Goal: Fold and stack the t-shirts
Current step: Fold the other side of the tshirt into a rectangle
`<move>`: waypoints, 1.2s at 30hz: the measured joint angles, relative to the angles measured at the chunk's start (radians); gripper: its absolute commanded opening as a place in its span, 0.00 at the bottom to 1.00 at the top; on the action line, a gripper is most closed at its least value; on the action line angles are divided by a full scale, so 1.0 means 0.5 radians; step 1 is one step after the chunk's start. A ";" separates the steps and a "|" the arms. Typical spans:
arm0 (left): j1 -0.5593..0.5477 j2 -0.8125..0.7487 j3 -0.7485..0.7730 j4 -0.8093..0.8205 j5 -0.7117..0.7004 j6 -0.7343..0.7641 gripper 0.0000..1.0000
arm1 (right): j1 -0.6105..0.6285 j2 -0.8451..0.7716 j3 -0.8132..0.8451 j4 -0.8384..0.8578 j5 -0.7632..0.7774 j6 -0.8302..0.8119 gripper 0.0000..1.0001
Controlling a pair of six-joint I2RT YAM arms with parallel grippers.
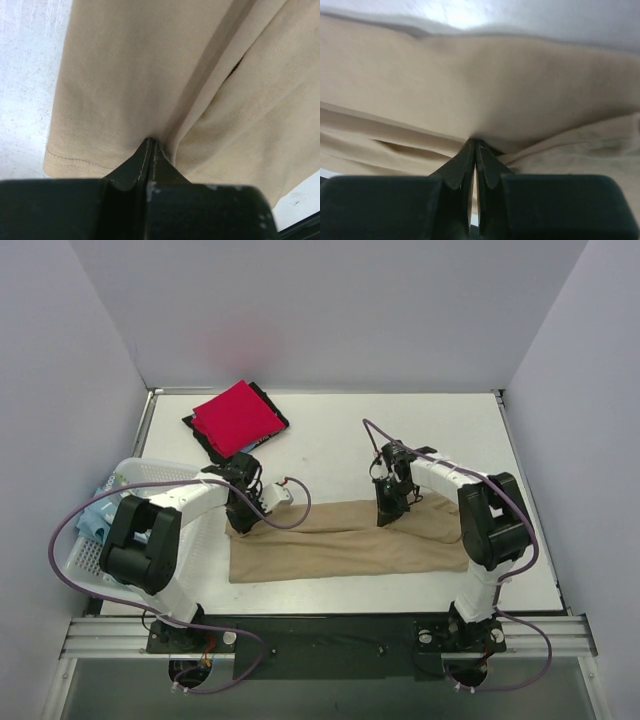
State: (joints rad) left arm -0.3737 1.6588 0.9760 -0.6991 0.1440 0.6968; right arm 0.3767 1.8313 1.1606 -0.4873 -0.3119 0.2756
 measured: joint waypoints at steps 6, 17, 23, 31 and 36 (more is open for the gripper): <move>0.006 -0.049 -0.062 0.050 -0.025 0.053 0.00 | -0.060 -0.121 -0.215 -0.008 0.007 -0.002 0.00; 0.014 -0.037 0.288 -0.344 0.030 0.097 0.19 | -0.159 -0.340 -0.132 -0.040 0.031 0.008 0.09; 0.014 -0.040 0.524 -0.330 0.050 0.040 0.48 | -0.736 -0.650 -0.099 -0.024 0.153 0.131 0.34; 0.031 0.005 0.166 0.171 -0.385 -0.002 0.54 | -1.225 -0.353 -0.061 0.015 0.229 0.119 0.35; 0.035 0.121 0.105 0.366 -0.514 -0.034 0.18 | -1.240 -0.095 -0.054 0.092 0.144 0.129 0.00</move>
State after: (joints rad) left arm -0.3561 1.7195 1.0286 -0.5159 -0.1131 0.6800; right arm -0.2432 1.7836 1.1336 -0.4412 -0.2398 0.3401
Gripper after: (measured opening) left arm 0.381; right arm 0.234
